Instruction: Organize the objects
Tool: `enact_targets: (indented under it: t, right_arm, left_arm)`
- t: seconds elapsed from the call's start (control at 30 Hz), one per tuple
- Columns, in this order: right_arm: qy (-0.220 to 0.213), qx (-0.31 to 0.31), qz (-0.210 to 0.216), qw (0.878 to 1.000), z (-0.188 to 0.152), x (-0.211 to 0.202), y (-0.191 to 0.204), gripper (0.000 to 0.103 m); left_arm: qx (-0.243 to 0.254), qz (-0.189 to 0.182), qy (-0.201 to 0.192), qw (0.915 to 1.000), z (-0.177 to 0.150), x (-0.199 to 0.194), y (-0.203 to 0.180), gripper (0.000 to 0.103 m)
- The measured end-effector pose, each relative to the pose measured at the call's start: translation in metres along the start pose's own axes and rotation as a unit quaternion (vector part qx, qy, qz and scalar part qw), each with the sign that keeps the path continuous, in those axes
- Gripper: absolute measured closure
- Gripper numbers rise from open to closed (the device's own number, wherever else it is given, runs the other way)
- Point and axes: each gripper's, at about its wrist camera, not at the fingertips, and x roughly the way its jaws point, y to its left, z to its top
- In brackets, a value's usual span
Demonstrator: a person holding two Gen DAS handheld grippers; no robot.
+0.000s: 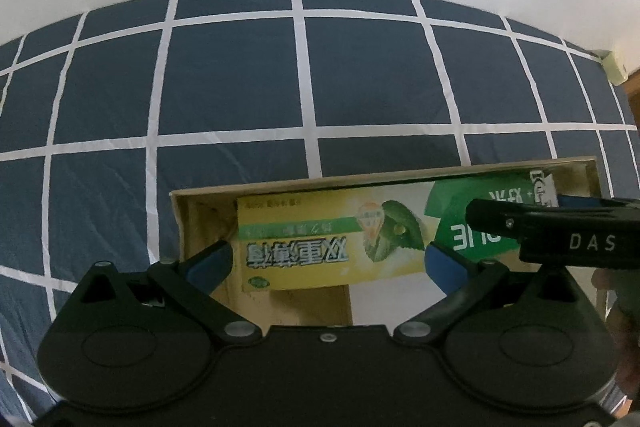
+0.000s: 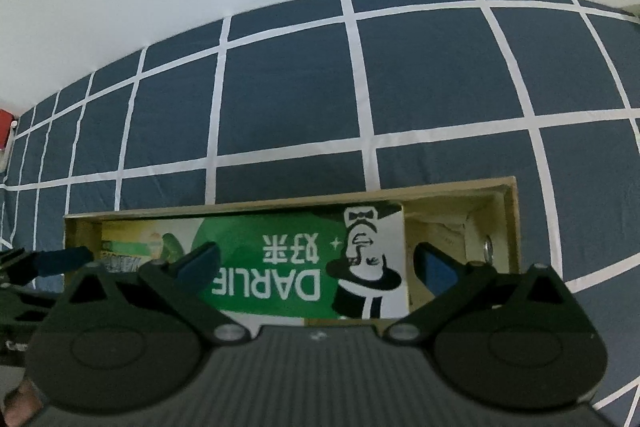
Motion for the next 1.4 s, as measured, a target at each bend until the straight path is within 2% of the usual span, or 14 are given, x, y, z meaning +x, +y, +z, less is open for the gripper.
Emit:
enact_targets:
  t: [0.43, 0.7, 1.07, 1.4]
  right_arm:
    - [-0.028, -0.015, -0.001, 0.999, -0.023, -0.045, -0.006, 0.0]
    - [-0.04, -0.023, -0.006, 0.999, -0.06, -0.072, -0.003, 0.0]
    - [-0.039, -0.02, -0.014, 0.999, -0.117, -0.105, -0.008, 0.0]
    - [-0.039, -0.022, -0.016, 0.999, -0.153, -0.123, -0.008, 0.0]
  left_arm:
    - [-0.031, 0.027, -0.013, 0.9991, -0.037, -0.035, -0.004, 0.0]
    - [-0.04, 0.045, -0.014, 0.9981, -0.069, -0.058, -0.006, 0.0]
    - [-0.044, 0.055, -0.033, 0.9969, -0.121, -0.089, -0.017, 0.0]
    - [-0.038, 0.063, -0.049, 0.9961, -0.149, -0.104, -0.028, 0.0]
